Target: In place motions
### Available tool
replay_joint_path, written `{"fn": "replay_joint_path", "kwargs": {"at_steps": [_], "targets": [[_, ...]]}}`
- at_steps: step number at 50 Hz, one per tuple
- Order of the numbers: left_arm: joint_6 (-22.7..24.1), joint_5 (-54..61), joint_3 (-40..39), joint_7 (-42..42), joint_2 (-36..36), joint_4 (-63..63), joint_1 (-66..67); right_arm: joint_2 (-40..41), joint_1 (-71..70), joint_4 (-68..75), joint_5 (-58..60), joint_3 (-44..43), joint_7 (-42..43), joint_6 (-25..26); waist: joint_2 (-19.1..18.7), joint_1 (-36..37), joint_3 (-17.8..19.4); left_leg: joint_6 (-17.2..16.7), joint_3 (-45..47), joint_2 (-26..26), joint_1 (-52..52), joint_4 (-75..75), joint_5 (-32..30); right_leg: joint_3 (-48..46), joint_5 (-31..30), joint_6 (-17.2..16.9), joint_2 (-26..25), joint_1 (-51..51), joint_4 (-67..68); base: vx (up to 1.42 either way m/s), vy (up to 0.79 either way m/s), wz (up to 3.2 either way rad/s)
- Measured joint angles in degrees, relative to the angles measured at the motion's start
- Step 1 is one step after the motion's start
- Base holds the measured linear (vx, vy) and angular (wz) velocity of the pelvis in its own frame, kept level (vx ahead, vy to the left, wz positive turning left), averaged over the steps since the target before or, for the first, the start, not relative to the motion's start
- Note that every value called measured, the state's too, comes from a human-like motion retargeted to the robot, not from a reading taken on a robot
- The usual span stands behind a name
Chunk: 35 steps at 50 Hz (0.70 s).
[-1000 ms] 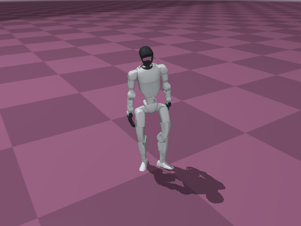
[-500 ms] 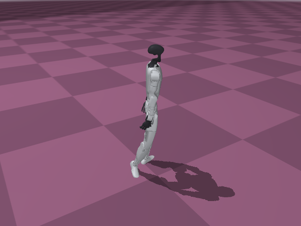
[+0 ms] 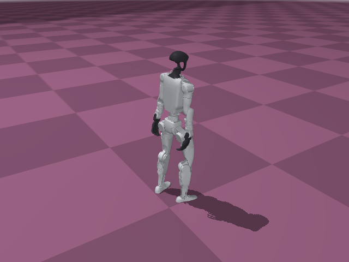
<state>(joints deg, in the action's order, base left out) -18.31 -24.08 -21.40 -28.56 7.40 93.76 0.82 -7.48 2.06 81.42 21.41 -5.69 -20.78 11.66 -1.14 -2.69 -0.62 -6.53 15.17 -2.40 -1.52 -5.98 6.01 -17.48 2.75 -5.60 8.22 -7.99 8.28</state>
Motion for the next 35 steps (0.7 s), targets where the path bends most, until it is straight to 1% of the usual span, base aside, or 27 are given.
{"fn": "replay_joint_path", "kwargs": {"at_steps": [2, 4, 5, 7, 10, 13, 19, 27, 32, 35], "targets": [[-0.15, 0.07, -0.14, 0.61, -1.14, 0.06, -0.06, 0.23, -0.68, 0.26, 0.19, -0.19, -1.19, 0.29, 0.70, 2.43, 0.18, -0.06, 1.06, -0.26, 0.89, -0.24, 0.01, 0.67, -0.08, 0.98, -0.59, 0.77, -0.77, 0.08, -0.19, -0.18], [0.92, 0.82, 0.15, 1.34, -2.02, 0.21, 0.61, 0.38, -0.96, 0.06, 1.07, 0.09, -2.16, 0.13, 0.71, 3.20, 0.11, -0.13, 1.02, -0.66, 1.83, -0.03, -0.05, 0.69, 0.39, 1.23, -1.39, 1.75, -0.77, 0.12, -0.22, -0.04], [1.48, 0.96, 0.44, 1.50, -2.41, 0.29, 1.15, 0.46, -0.89, -0.12, 1.78, 0.27, -2.49, -0.01, 0.41, 2.73, -0.23, -0.22, 0.31, -1.01, 2.09, 0.09, -0.11, 0.10, 0.49, 1.14, -1.58, 2.25, -0.86, 0.19, -0.16, 0.65], [1.77, -0.19, 0.68, 1.75, -2.98, 0.66, 2.06, 0.32, -0.61, -0.24, 3.33, 0.65, -2.67, -0.21, -0.49, -0.45, -1.94, 0.57, -2.44, -0.64, 2.02, 0.67, 0.02, -2.99, 1.13, 1.76, -2.36, 3.11, -1.51, 0.21, -0.14, 1.00], [1.26, -1.83, 0.88, 3.56, -3.44, 0.96, 2.57, -0.08, -0.20, -0.02, 3.49, 1.31, -1.83, -0.29, -1.16, -2.23, -3.68, 0.55, -3.01, -1.00, 1.57, 0.90, -0.24, -4.59, 1.57, 2.35, -3.50, 3.88, -2.40, 0.10, -0.16, 0.43], [0.50, -2.20, 1.96, 4.44, -3.26, 0.73, 1.66, -0.43, -0.27, 1.18, 2.03, 0.99, -1.20, -0.15, -0.80, -1.02, -3.36, -0.59, -1.66, -2.30, 1.51, 0.29, -1.04, -3.85, 1.49, 2.75, -3.94, 4.62, -2.79, 0.02, -0.13, -0.16], [0.45, -3.80, 3.36, 2.00, -2.51, -2.33, 0.58, -1.24, -0.29, 5.06, -0.70, -0.35, -0.33, 0.81, -0.68, -0.09, -3.40, -2.07, -1.16, -3.44, 1.47, -0.11, -2.19, -3.79, 1.61, 3.58, -4.79, 5.26, -3.47, 0.00, -0.10, -0.01], [1.49, -1.00, 3.19, 1.01, -3.14, -3.80, -0.70, -1.80, 0.45, 7.37, -2.45, -1.63, 2.31, 0.98, -1.43, -1.18, -3.78, -2.79, -1.08, -4.22, 0.61, 0.03, -1.42, -4.52, 1.28, 3.79, -5.84, 5.72, -5.87, -0.03, -0.04, 0.05], [1.64, -2.35, 3.68, -1.31, -3.55, -2.49, -0.75, -1.93, 0.95, 8.84, -2.21, -1.95, 2.23, 1.26, -2.42, -2.24, -4.76, -3.15, -0.88, -4.50, 0.41, 1.57, -1.04, -4.98, 0.89, 3.82, -6.78, 5.46, -7.29, -0.02, -0.02, 0.04], [1.98, -3.05, 4.49, -0.75, -3.64, -1.70, -0.50, -1.86, 1.02, 9.82, -2.27, -2.14, 2.45, 1.41, -3.00, -4.13, -5.19, -3.50, -1.97, -4.60, 0.23, 2.11, -0.95, -6.70, 0.95, 3.82, -6.77, 5.17, -7.33, -0.04, -0.02, 0.48]]}}
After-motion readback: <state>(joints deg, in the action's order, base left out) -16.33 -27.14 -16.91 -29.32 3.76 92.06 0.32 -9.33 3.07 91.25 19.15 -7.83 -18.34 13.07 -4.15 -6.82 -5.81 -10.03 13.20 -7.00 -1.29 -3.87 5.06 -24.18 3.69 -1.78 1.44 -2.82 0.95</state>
